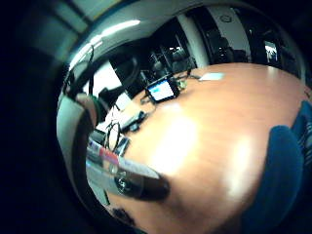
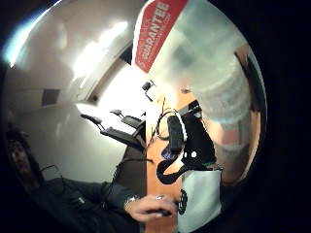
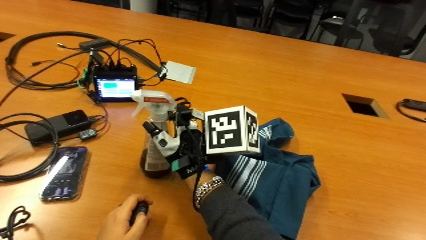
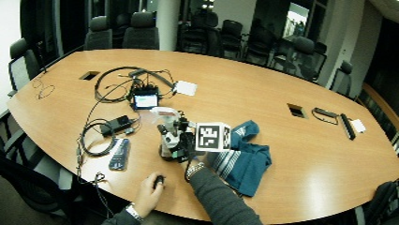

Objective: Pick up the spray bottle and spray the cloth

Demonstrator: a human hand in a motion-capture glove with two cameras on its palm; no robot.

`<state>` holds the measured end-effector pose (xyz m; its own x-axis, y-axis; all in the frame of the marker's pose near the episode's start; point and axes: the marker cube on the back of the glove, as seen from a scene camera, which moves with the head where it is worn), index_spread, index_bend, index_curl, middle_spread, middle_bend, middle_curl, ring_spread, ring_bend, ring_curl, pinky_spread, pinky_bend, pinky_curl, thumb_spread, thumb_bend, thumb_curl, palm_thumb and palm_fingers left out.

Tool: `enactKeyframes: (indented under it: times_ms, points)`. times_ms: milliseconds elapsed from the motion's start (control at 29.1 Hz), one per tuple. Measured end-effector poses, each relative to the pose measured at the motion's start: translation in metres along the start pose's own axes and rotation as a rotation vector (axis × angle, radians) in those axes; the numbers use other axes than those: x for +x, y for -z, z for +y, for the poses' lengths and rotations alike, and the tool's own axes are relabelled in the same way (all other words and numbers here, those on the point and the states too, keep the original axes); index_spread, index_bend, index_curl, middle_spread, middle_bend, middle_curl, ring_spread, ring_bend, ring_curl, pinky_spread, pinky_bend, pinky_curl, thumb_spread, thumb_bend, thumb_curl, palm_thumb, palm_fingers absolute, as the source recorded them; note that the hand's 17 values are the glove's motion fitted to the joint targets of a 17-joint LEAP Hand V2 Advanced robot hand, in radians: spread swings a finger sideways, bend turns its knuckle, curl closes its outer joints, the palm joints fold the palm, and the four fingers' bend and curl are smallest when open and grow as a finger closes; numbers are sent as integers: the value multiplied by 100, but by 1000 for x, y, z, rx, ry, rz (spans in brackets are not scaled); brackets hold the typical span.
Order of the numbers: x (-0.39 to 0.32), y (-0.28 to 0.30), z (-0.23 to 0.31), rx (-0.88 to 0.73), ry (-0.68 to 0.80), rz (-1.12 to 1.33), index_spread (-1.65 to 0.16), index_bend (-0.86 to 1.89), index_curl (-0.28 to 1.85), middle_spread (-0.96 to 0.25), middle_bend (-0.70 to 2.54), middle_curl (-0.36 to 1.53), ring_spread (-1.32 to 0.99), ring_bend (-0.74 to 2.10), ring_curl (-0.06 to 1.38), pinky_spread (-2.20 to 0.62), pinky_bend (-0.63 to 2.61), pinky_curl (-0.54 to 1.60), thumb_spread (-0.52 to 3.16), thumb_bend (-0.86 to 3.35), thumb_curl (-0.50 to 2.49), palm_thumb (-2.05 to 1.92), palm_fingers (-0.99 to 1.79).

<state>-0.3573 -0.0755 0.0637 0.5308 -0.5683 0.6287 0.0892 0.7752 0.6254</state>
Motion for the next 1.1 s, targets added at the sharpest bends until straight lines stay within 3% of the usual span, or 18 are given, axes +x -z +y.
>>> enactKeyframes:
  times_ms: [103, 378, 584, 894, 1100]
  points:
    - [-3, 12, -3, -90, 33, 127, -29, 13, 45, -19, 49, 48, -17, 63, 42, -15, 48, 40, 100, -2, 62, 73, 82]
    - [-1, 64, -20, -332, 109, 429, -31, 17, 43, -15, 37, 43, -13, 46, 36, 9, 36, 35, 108, -6, 53, 62, 68]
    - [2, 122, 11, -511, 133, 639, -33, 16, 41, -14, 32, 41, -10, 36, 33, 19, 32, 33, 110, -5, 46, 52, 63]
    - [7, 178, 84, -584, 31, 632, -35, 15, 38, -13, 27, 39, -9, 30, 31, 25, 29, 32, 112, -3, 40, 47, 62]
    - [11, 184, 100, -596, 1, 602, -36, 16, 37, -13, 25, 39, -9, 27, 31, 26, 25, 32, 112, -2, 37, 47, 64]
